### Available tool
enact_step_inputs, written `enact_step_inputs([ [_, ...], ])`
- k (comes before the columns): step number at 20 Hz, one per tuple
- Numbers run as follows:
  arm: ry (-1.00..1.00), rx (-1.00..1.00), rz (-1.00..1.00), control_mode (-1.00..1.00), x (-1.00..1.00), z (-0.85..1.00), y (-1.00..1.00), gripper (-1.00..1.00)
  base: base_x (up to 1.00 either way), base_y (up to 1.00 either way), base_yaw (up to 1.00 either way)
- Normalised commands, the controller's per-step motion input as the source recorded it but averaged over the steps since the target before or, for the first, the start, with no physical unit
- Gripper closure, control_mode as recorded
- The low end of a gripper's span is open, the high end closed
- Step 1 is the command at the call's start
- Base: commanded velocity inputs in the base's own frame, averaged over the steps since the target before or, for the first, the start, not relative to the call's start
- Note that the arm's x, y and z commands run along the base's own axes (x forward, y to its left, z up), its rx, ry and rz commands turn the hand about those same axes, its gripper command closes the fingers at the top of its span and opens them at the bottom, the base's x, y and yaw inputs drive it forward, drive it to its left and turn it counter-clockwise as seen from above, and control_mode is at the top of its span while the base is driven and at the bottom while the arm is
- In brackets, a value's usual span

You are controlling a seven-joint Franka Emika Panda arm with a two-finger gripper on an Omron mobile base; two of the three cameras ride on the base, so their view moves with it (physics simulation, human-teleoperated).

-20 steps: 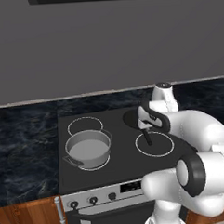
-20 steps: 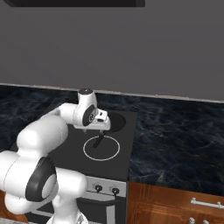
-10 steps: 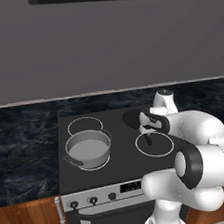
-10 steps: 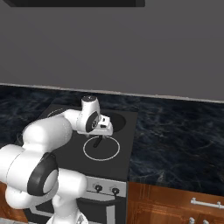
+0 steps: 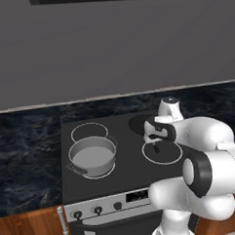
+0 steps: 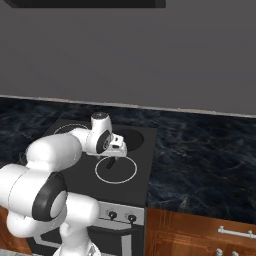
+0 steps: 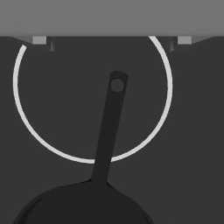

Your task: Move the pot and pan from the stove into the sink.

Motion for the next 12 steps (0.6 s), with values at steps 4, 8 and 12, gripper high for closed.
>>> enact_step_inputs([
  [4,0.00,0.00,0.00,-1.00,0.02,-0.06,0.00,-1.00,0.00,0.00,0.00],
  [8,-0.02,0.00,0.00,-1.00,0.09,-0.18,0.00,-1.00,0.00,0.00,0.00],
  [12,-0.05,0.00,0.00,-1.00,0.10,-0.23,0.00,-1.00,0.00,0.00,0.00],
])
